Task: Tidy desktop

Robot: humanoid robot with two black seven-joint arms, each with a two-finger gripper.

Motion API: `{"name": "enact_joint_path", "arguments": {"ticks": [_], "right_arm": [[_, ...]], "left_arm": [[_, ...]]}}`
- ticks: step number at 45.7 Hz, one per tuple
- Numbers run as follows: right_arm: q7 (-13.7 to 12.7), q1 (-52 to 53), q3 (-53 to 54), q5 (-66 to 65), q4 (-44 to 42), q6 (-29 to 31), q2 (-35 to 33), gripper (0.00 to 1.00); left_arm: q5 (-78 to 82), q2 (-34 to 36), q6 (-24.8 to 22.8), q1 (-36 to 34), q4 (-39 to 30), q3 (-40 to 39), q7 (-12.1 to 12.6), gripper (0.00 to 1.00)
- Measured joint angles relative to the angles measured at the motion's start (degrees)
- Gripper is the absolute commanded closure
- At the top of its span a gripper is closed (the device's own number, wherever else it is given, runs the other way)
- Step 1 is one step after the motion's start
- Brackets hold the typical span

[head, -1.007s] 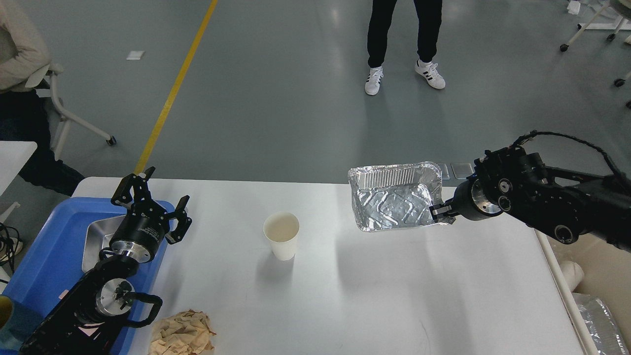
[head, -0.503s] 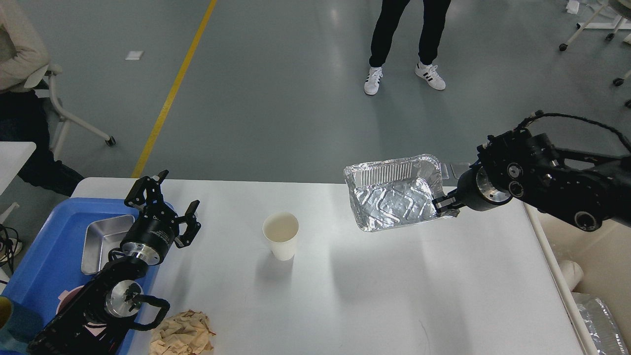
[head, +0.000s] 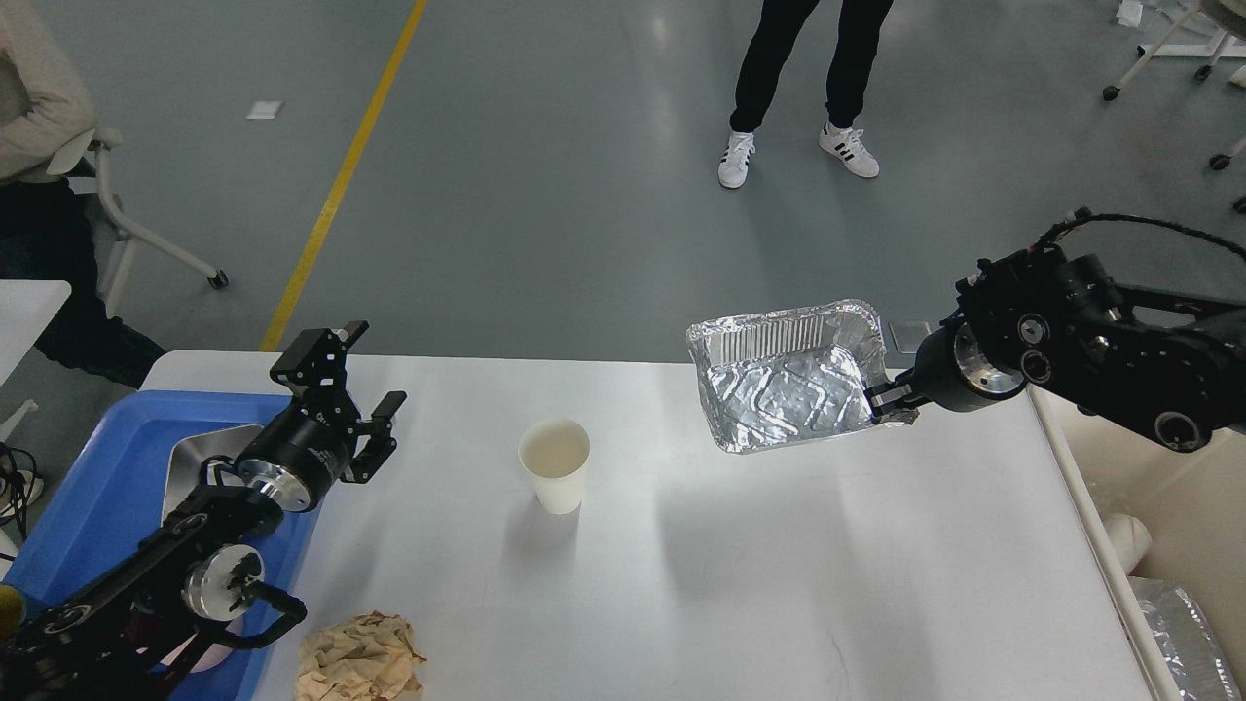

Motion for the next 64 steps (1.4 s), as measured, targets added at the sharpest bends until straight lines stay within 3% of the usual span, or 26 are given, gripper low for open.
{"name": "enact_joint_path", "arguments": {"ticks": [8,21,26,32,38,52,64], "right_arm": [[0.0,-0.2,0.0,-0.1,-0.1,-0.1,0.1,1.00],[0.1,-0.3,0.0,-0.1,-0.1,-0.2,0.0,1.00],[0.1,-0.3,0.0,-0.1,-0.1,-0.2,0.0,1.00],[0.1,-0.4,0.0,-0.1,-0.1,-0.3,0.2,1.00],[0.1,-0.4,0.0,-0.2,-0.3,-0.3,0.4,1.00],[0.1,-0.5,0.0,-0.2,-0.3,-0.3,0.2,1.00],[0.1,-0.5,0.0,-0.1,-0.2,-0.4,-0.3,1.00]], "left_arm": [[0.6,17.1,1.6,0.0,-7.4,7.2,-0.2,0.03],[6.0,41.8,1.4,0.3,-18.4,11.3,-0.4,0.03],[12.8,47.9,1.1,0.4,-20.7,11.6,-2.3,0.03],[20.8,51.9,1.3,1.1,-23.1,13.1,-4.9,0.03],[24.4,54.7,1.3,2.3,-25.3,16.7,-5.2,0.03],[26.7,56.4,0.7,2.0,-28.7,19.5,2.8,0.03],[26.6,53.4,-10.6,-9.0,-27.7,19.3,5.0,0.03]]}}
